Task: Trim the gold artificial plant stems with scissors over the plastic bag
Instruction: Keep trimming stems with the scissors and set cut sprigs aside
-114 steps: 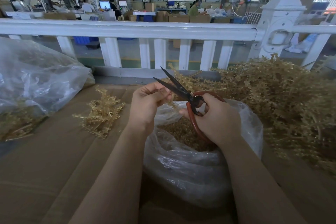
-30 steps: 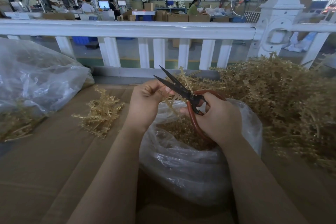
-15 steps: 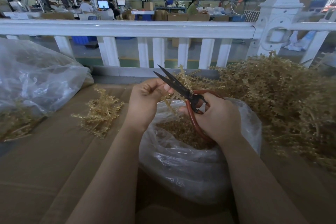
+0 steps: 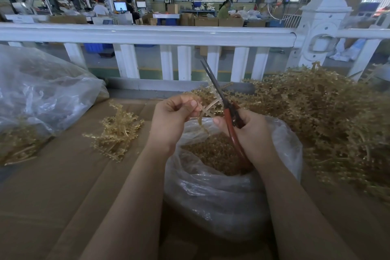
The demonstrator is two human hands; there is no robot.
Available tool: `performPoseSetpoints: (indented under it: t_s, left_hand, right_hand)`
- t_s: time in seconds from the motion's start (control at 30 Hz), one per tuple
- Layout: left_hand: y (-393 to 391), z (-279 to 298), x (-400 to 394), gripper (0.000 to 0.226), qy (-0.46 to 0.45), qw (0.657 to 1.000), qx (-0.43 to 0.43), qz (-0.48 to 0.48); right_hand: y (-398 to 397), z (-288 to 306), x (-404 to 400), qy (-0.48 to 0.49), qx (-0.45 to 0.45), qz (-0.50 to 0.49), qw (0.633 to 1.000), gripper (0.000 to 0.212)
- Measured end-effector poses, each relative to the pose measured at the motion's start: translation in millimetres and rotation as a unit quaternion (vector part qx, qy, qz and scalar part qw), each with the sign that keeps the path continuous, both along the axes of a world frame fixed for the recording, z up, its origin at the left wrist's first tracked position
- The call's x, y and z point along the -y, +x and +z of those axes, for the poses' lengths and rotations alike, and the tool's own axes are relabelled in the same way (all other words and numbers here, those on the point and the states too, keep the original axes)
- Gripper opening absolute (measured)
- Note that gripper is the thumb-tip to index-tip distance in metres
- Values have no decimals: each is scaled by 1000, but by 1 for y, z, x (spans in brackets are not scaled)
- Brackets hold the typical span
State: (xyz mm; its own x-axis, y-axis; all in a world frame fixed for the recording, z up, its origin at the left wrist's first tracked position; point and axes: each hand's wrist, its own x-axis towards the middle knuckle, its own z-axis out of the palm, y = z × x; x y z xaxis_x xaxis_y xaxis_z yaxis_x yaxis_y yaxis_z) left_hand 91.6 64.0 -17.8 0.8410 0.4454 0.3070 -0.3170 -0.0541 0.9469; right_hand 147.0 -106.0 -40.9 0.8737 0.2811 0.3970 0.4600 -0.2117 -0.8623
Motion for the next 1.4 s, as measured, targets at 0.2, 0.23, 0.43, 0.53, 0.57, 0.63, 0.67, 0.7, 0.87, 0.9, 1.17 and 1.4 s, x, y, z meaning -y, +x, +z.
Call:
performPoseSetpoints:
  t_s: [0.2,0.23,0.43,0.53,0.57,0.63,0.67,0.7,0.87,0.9,1.17,1.4]
  left_hand:
    - [0,0,3,21,20,1000,-9,-9]
    - [1,0,3,19,19,1000,-14,-13]
    - [0,-1,5,50,-5,994,-94,-52]
    - [0,-4,4,90,-8,983,-159,-93]
    - [-1,-4,3,90,-11,976,-176,-126]
    - [-1,-4,3,68,20,964,-192,-185]
    - [0,-4,3,49,37,961,-188,-200]
    - [0,-4,4,33,39,961,-178,-206]
    - [0,-1,6,14,-14,976,-127,-177]
    - [0,0,7,16,-18,975,-124,-182]
    - [-2,5,16,21,-42,976,-90,-192]
    - [-1,8,10,19,-157,975,-22,-155]
  right_hand:
    - [2,0,-1,16,-51,25,998,16]
    - [3,0,-1,18,-55,22,998,16]
    - [4,0,-1,85,-78,-1,993,20]
    - [4,1,0,131,-97,-24,986,24]
    - [5,2,0,144,-102,-30,984,26]
    - [5,2,0,161,-102,-38,981,33]
    - [5,1,1,165,-96,-42,981,34]
    - [5,2,1,167,-91,-44,981,34]
    - [5,3,3,194,-113,-27,974,30]
    - [4,4,3,200,-118,-25,972,31]
    - [2,5,2,200,-109,-17,974,33]
    - [2,3,2,149,-74,18,986,33]
